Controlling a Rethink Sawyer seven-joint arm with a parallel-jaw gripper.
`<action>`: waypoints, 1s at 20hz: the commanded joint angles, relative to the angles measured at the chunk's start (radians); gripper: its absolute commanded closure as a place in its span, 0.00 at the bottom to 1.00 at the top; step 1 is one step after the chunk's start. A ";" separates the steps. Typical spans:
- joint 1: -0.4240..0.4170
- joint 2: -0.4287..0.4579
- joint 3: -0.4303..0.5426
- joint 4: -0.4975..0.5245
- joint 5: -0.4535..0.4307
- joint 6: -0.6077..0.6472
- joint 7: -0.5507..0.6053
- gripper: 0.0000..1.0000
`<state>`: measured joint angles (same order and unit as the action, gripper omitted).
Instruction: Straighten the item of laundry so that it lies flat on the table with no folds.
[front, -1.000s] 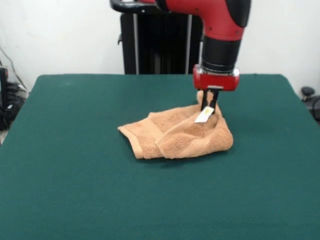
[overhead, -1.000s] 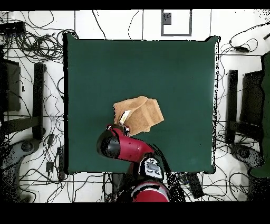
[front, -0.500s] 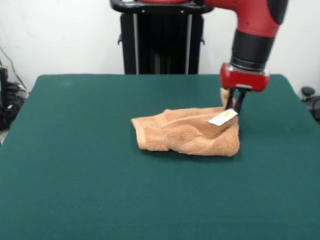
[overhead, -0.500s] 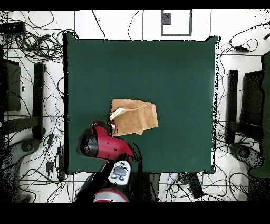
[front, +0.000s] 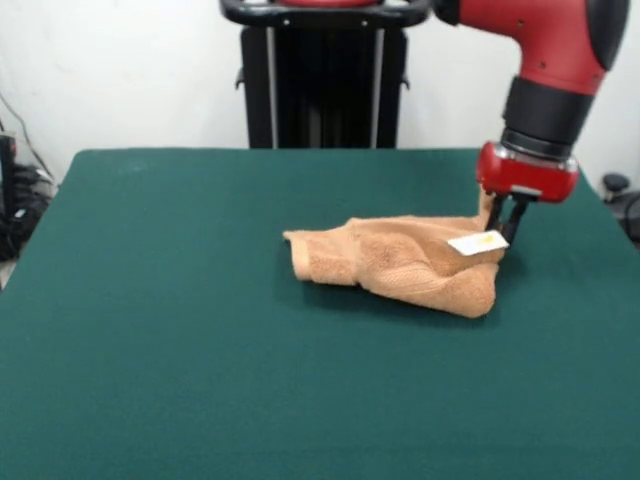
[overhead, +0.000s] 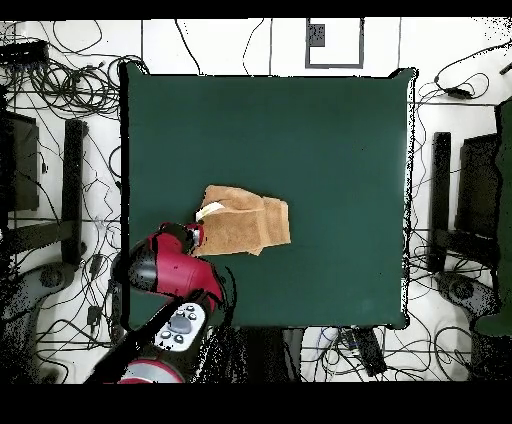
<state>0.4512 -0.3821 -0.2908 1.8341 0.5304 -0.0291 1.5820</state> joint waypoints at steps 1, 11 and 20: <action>0.105 0.114 -0.035 -0.196 0.153 0.120 0.268 1.00; 0.141 0.162 -0.125 -0.270 0.137 0.247 0.241 1.00; 0.181 0.219 -0.171 -0.396 0.129 0.353 0.282 1.00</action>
<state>0.5862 -0.2294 -0.4569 1.6333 0.6111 0.1810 1.5820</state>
